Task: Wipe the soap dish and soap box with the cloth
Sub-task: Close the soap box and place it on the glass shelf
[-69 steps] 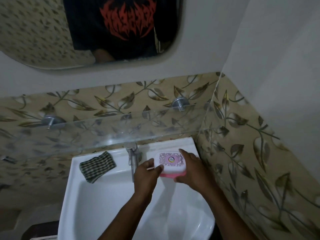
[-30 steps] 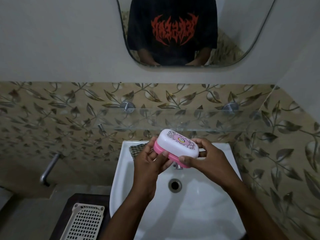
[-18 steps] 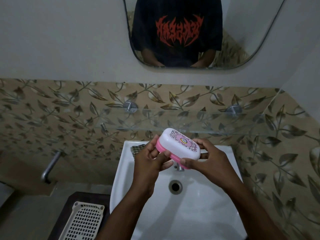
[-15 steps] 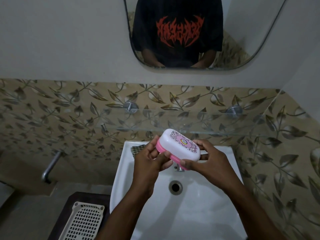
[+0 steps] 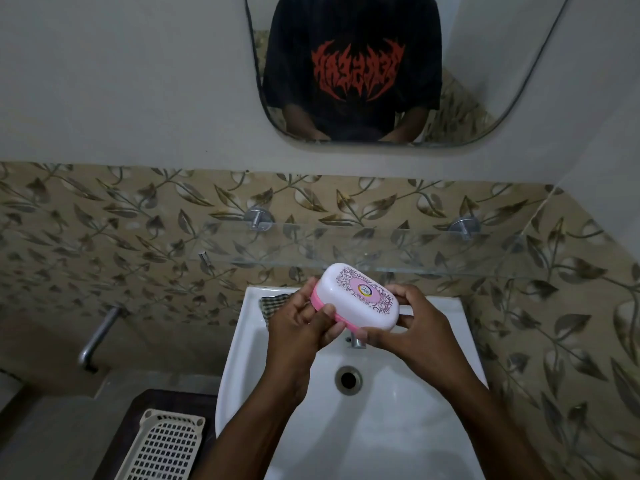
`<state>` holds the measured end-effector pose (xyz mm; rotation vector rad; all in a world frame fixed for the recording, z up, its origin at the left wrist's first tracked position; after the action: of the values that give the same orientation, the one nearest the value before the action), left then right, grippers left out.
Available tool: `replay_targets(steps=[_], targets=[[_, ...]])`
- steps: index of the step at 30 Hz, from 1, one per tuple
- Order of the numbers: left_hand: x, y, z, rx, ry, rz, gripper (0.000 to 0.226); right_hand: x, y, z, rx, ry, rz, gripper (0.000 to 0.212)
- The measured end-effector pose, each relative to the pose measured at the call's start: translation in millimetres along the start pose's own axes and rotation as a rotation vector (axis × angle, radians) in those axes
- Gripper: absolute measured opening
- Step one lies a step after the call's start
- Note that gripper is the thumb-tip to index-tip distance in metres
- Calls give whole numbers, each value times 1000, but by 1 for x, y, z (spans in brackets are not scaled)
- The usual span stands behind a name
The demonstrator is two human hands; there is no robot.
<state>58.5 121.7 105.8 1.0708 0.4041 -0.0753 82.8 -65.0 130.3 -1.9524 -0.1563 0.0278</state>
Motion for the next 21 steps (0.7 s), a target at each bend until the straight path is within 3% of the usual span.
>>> replay_targets(steps=[9,15,21], targets=[[0,5,-5,75,120,-2,32,1,-1,-5,14,-35,-10,86],[9,22,4,115,85,31,26,12,-6,-20,163,34,-43,78],[32,31,15,115,130,49,26,35,-13,-25,300,-16,-59,75]])
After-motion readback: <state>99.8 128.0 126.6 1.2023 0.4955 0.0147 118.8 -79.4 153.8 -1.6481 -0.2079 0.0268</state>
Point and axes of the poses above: each hand's wrist, its own x-axis towards the middle knuckle, its own z-axis out of the palm, y = z × x, the point moved 9 cm from there along x, towards the middle knuckle, and after that the axes turned 5 degrees about -z, right-handed, at the moved point
